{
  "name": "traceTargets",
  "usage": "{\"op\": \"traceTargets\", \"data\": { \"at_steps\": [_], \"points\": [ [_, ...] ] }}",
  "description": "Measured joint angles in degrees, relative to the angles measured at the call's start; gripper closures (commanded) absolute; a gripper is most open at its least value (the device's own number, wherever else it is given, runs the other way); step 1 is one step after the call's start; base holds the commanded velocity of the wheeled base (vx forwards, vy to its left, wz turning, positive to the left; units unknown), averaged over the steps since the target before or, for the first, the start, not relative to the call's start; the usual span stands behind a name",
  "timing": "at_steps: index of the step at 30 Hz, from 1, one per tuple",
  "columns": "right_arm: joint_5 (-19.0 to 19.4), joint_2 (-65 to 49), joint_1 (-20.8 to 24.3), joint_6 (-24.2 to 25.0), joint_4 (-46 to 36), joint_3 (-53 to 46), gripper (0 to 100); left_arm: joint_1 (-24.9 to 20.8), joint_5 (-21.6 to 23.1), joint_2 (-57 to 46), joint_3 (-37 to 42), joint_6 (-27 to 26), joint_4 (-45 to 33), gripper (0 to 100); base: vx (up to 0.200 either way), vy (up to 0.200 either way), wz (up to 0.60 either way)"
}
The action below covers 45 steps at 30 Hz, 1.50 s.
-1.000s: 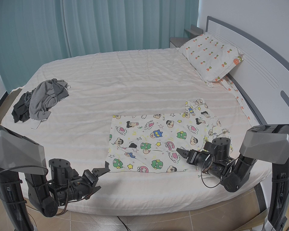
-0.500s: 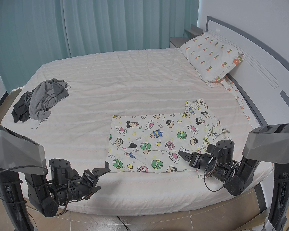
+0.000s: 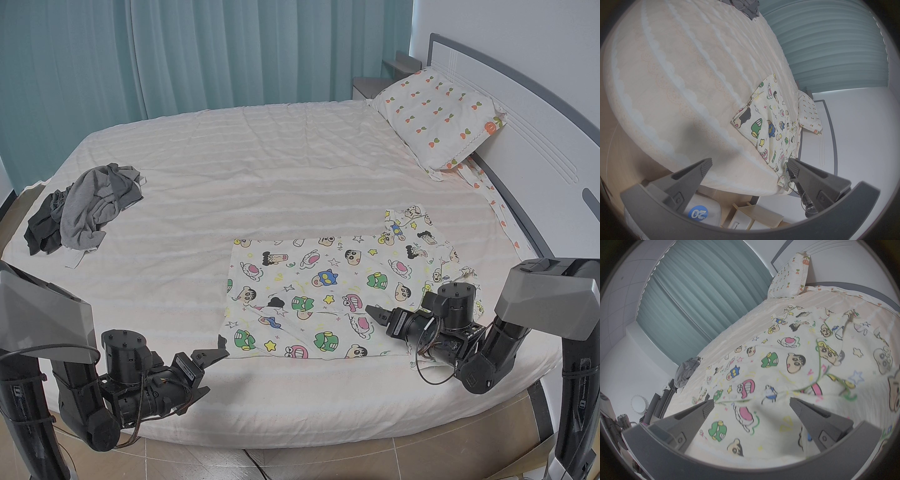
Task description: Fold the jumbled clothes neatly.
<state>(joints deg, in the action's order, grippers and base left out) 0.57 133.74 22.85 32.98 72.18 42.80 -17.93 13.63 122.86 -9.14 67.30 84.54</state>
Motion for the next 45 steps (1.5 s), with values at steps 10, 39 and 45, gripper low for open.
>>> {"op": "traceTargets", "data": {
  "at_steps": [10,39,45],
  "points": [
    [0.07,0.52,-2.65,0.15,-3.18,4.06,0,0.00,-0.02,0.00,0.00,-0.02,0.00,0,0.000,0.000,0.00],
    [22.03,-18.64,-14.88,7.67,15.41,-34.71,0,0.22,0.51,-8.06,2.58,-0.13,4.41,0,0.041,0.000,0.00],
    [23.65,-19.58,-18.74,7.50,16.77,-37.29,0,0.33,0.82,-10.31,3.19,-0.38,4.44,0,0.200,0.000,0.00]
  ]
}}
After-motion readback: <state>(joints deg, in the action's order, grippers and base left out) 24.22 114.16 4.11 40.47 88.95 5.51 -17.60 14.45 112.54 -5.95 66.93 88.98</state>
